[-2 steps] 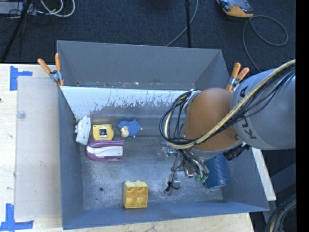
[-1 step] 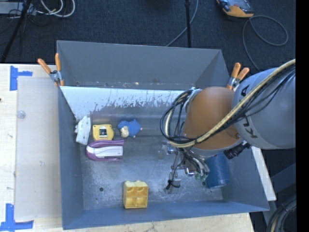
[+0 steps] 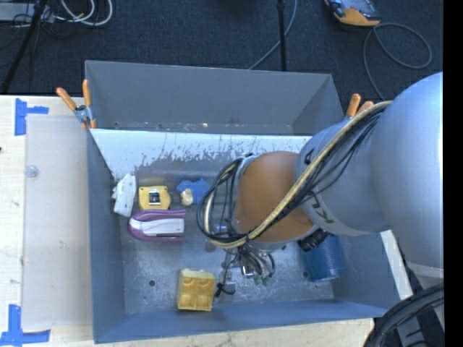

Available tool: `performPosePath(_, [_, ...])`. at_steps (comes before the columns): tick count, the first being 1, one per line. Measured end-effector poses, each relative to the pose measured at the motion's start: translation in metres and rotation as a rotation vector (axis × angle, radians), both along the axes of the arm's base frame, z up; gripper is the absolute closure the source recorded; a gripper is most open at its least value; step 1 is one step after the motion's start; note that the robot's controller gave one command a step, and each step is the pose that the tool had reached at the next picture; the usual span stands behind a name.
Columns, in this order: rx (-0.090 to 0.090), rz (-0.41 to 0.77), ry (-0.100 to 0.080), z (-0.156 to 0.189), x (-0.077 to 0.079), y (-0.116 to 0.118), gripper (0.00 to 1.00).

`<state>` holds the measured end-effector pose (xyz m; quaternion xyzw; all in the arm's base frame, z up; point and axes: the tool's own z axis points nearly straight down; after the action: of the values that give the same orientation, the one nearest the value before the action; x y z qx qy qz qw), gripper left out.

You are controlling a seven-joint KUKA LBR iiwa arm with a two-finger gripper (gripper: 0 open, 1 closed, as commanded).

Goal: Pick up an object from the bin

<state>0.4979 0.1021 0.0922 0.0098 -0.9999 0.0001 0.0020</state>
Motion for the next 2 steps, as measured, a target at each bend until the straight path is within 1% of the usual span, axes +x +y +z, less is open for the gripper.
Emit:
performPosePath(1, [0.0, 0.039, 0.009, -0.011, -0.009, 0.024, 0.0])
performPosePath(2, [0.0, 0.17, 0.002, 0.008, -0.017, 0.043, 0.0])
